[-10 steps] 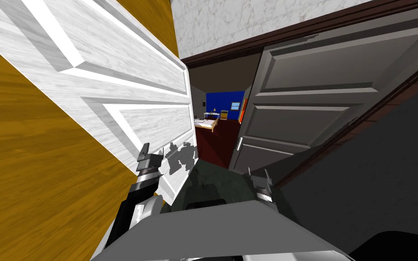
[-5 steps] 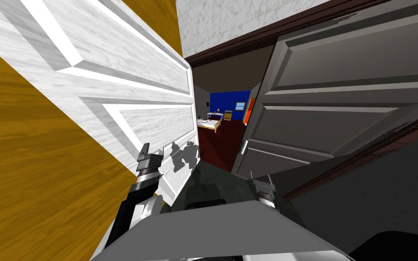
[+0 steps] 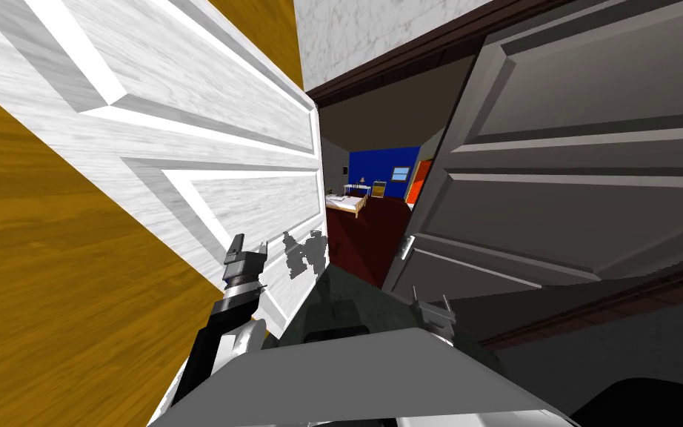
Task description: Pull the door open
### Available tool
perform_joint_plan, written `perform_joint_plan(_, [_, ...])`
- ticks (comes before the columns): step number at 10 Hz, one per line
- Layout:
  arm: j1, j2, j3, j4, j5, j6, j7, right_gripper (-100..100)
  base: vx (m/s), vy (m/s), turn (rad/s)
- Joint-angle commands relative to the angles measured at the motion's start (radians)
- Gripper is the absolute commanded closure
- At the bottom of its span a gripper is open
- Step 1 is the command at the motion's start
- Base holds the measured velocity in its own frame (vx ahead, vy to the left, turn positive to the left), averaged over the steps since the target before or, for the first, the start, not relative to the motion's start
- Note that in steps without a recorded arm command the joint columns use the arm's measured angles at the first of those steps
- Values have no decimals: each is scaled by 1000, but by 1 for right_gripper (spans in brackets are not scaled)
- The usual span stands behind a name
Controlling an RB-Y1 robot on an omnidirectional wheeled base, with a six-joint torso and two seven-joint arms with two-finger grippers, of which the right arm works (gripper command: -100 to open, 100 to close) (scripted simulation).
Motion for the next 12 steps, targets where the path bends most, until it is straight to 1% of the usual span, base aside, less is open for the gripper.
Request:
perform_joint_plan(1, [2, -1, 2, 23, -19, -10, -30, -100, 92, -38, 127])
perform_joint_plan(10, [14, -8, 8, 141, -110, -66, -175, -100, 79, -50, 104])
perform_joint_plan(11, [16, -9, 10, 164, -128, -76, -203, -100, 107, -80, 147])
perform_joint_plan(12, [17, -10, 10, 175, -137, -82, -217, -100, 103, -82, 116])
